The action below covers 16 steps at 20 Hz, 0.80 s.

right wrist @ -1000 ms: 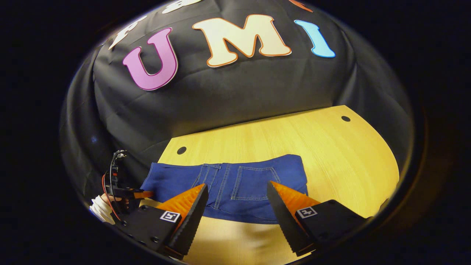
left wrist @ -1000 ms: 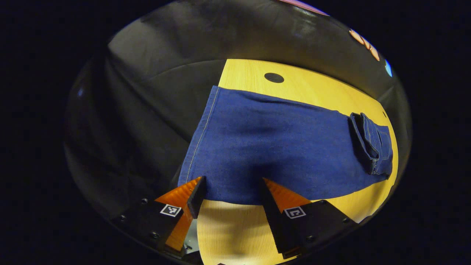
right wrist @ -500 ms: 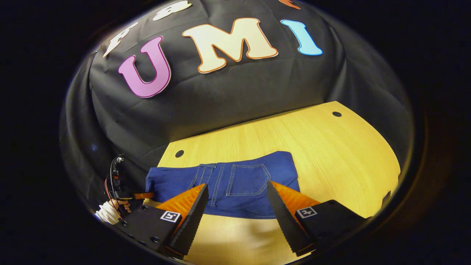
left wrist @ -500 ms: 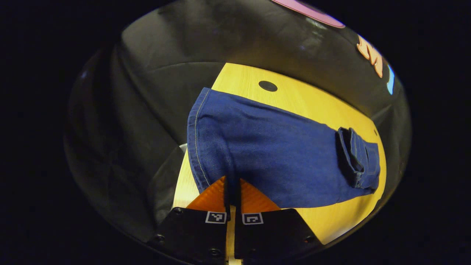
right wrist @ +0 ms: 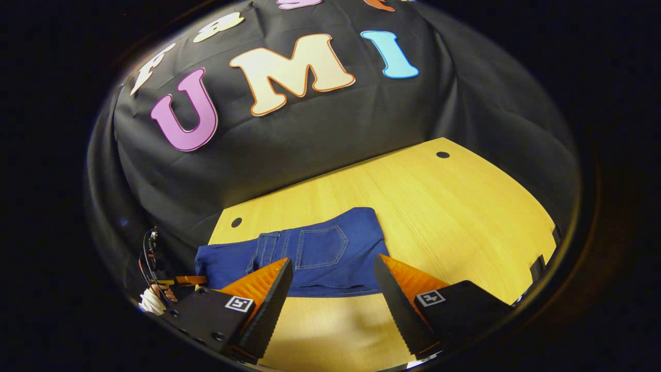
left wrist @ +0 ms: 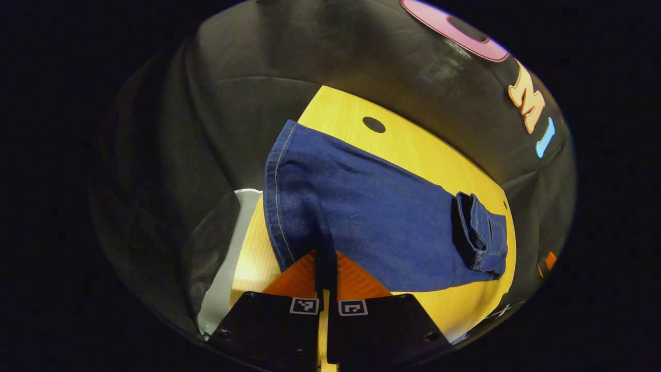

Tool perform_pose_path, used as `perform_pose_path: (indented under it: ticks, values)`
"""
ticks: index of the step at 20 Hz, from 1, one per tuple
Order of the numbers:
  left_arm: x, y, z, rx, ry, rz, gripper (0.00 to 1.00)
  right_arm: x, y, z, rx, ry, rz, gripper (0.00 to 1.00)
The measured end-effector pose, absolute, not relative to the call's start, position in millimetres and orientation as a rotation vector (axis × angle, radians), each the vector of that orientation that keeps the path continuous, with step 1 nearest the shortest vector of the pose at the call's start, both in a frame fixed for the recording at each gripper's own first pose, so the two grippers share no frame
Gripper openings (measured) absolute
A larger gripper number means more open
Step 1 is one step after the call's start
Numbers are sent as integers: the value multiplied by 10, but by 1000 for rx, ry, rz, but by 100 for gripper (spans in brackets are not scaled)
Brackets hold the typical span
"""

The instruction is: Grasp the waist and the cuffs of the jeans and fold them to make the two legs overlap; first hold the waist and fold one-third of the jeans toward the cuffs, then hold the cuffs and fold the remaining one-third in the same direction to finish folding.

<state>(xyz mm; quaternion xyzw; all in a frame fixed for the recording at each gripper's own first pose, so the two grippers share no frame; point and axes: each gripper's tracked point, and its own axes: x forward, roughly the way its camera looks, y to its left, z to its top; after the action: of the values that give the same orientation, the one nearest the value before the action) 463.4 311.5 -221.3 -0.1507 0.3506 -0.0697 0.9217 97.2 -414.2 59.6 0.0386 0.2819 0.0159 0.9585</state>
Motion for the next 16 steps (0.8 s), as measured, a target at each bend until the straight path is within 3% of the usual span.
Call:
perform_pose_path:
  ticks: [6, 16]
  values:
    - [4352, 2685, -1514, -508, 615, -201, 0, 885, -4480, 641, 104, 573, 25, 98]
    - [3979, 1413, -492, -435, 485, -318, 0, 885, -5297, 821, 114, 577, 56, 98]
